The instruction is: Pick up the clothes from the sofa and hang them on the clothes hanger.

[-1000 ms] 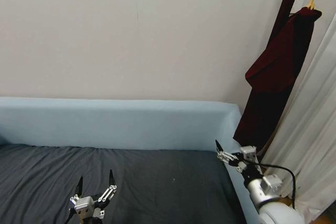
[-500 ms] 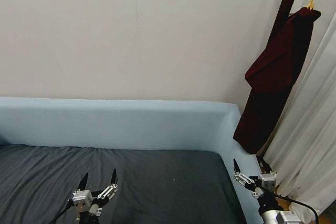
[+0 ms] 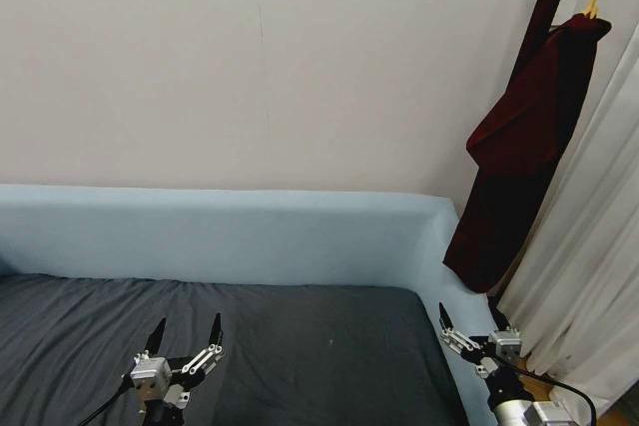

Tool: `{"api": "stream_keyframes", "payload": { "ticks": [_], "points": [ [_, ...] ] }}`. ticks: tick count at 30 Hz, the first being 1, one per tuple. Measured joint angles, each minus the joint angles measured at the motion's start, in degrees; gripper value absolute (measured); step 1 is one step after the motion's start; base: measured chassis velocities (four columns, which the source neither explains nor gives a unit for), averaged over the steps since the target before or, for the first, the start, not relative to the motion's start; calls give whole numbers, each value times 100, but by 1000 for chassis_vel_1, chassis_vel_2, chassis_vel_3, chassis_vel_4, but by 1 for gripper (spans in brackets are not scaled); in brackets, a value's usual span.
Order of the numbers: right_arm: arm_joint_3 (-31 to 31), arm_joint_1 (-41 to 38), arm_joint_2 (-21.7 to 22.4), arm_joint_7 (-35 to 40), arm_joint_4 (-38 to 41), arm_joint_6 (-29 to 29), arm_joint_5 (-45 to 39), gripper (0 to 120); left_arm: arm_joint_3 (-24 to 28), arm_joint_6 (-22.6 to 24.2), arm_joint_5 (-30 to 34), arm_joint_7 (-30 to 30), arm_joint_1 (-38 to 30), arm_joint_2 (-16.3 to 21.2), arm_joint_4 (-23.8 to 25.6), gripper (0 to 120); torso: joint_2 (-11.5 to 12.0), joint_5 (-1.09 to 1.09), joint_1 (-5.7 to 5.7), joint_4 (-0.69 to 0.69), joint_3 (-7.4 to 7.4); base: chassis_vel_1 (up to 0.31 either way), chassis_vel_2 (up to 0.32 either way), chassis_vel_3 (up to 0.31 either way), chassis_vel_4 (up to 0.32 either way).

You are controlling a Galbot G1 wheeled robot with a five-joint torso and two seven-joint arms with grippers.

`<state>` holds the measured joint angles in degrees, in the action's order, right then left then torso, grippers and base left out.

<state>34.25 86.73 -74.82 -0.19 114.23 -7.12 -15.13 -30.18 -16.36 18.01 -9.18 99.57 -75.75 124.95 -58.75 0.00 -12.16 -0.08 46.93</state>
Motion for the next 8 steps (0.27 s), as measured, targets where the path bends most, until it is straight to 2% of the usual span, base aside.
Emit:
{"api": "stream_keyframes", "payload": {
  "ticks": [8],
  "points": [
    [-4,-6,5,0,3,7,-3,100,2,-6,-3,-3,-3,-2,-7,100,0,0,0,0,0,0,0,0,0]
  ]
}}
